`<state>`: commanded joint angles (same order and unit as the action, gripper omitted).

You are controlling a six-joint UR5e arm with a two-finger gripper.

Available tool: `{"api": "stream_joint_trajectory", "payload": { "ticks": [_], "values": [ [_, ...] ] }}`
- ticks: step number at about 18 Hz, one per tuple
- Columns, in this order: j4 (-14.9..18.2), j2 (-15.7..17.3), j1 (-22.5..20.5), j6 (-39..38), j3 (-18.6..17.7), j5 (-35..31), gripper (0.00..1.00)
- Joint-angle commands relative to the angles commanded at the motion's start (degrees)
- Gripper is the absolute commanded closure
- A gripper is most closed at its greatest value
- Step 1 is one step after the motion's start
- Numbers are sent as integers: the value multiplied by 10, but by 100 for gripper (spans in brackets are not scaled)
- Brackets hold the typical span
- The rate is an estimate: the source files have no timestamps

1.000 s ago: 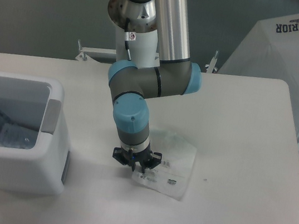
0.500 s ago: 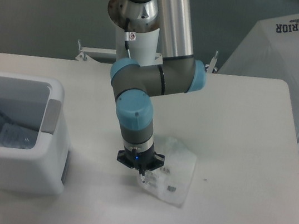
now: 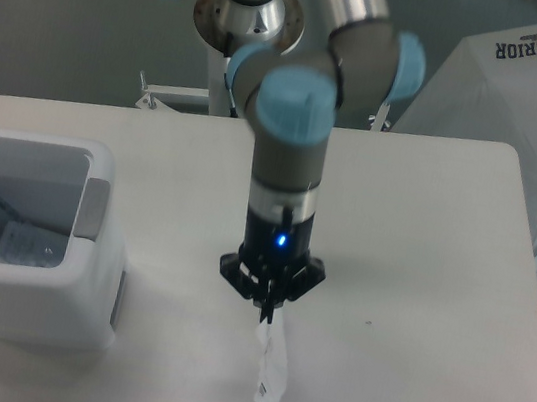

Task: Place the trash in the trash can
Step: 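Carry the dangling bag over the trash bin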

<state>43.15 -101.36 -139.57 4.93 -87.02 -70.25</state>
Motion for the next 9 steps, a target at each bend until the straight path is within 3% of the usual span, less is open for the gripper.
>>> {"api": "stream_joint_trajectory", "payload": {
  "ticks": [4,9],
  "values": [
    [1,77,-5,-90,-2,103,100],
    [1,148,11,-151,-12,130,100]
  ]
}}
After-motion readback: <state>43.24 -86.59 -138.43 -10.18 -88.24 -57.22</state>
